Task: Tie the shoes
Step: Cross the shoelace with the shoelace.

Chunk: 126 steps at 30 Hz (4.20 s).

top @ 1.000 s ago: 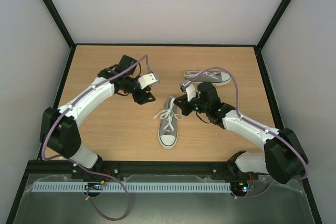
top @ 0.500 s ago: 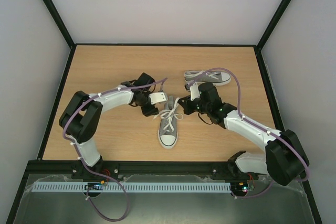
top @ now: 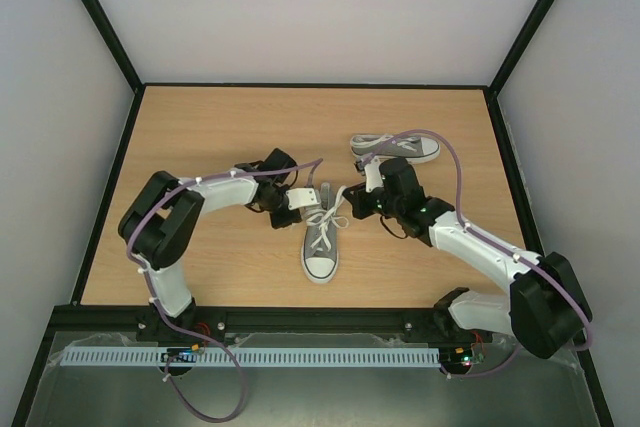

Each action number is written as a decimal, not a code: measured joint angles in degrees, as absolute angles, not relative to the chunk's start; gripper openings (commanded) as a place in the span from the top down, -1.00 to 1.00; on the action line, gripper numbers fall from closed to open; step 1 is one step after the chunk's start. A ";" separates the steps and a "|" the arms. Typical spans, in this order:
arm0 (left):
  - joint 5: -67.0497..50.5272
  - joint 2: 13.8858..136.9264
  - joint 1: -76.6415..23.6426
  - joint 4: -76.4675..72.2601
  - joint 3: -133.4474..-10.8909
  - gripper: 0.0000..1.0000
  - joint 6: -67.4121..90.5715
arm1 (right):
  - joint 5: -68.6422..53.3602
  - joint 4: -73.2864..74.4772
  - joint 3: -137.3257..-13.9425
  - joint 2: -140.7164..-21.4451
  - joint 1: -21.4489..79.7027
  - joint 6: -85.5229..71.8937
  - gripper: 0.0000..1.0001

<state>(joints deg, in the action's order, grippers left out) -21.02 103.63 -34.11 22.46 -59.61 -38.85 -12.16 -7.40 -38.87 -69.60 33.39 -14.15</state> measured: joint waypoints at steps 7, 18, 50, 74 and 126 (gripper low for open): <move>-20.99 100.62 -33.85 23.53 -59.86 0.95 -36.86 | -11.70 -6.66 -39.55 -69.47 33.34 -14.55 0.98; -25.34 85.71 -33.74 35.29 -65.91 0.95 -36.88 | -12.49 -6.28 -46.09 -73.43 33.28 -16.34 0.98; -21.28 88.23 -41.45 30.65 -59.00 -0.24 -41.41 | -15.46 -6.09 -46.87 -76.58 33.26 -17.47 0.98; -19.42 91.68 -42.89 22.96 -62.17 0.95 -38.61 | -18.33 -4.45 -46.87 -79.11 33.21 -18.20 0.98; -26.48 92.27 -40.62 18.72 -60.80 0.95 -30.26 | -8.16 20.71 -57.71 -77.76 32.99 -14.28 -0.08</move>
